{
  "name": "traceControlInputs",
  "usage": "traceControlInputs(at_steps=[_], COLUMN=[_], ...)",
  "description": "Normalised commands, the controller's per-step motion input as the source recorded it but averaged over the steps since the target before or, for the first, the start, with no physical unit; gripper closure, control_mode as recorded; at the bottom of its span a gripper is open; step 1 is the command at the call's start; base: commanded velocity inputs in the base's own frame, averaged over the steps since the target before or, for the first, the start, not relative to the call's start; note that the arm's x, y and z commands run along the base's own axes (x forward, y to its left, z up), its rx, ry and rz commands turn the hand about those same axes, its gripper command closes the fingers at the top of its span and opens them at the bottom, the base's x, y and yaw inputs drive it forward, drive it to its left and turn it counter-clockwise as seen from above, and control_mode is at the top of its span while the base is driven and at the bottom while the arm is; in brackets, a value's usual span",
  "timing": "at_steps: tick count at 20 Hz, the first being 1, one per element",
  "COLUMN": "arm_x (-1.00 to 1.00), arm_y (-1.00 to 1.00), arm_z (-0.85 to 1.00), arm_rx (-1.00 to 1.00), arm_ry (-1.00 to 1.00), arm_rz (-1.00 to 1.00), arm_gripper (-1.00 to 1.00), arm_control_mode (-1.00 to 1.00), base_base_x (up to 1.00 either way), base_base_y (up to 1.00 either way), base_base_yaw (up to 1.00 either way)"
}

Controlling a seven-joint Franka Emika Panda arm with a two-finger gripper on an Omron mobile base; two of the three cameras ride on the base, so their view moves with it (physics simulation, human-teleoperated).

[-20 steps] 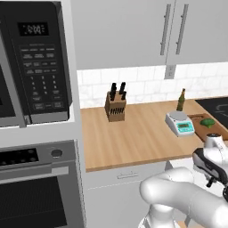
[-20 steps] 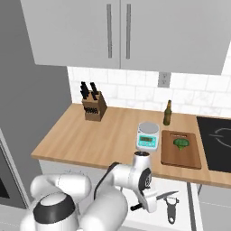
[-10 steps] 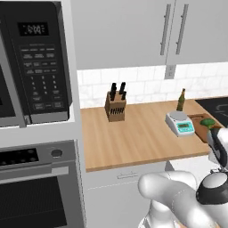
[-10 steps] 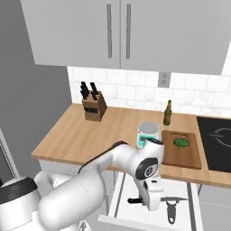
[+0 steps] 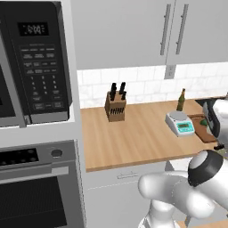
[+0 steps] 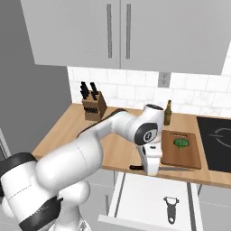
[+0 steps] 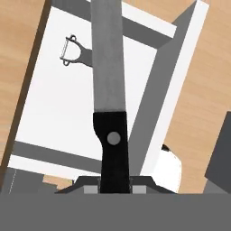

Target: Place the appropriate cutting tool for cutting the broccoli skin on the cutting board.

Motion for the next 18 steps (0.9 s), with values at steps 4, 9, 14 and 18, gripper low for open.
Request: traceControlInputs(at_steps=[4, 9, 14, 18], arm_x=[0.8, 0.16, 0.46, 0.51], arm_y=[-0.39, -0.55, -0.3, -0.01], arm_z=[0.13, -0.04, -0.23, -0.12], arm_rx=[0.0, 0.0, 0.0, 0.0], arm_ry=[-0.01, 0.0, 0.0, -0.03], arm_rz=[-0.01, 0.0, 0.0, 0.0], arm_gripper=[1.0, 1.0, 1.0, 1.0], arm_control_mode=[-1.0, -1.0, -1.0, -1.0], base_base_x=[0.0, 0.0, 0.0, 0.0], base_base_y=[0.0, 0.0, 0.0, 0.0], base_base_yaw=[0.0, 0.0, 0.0, 0.0])
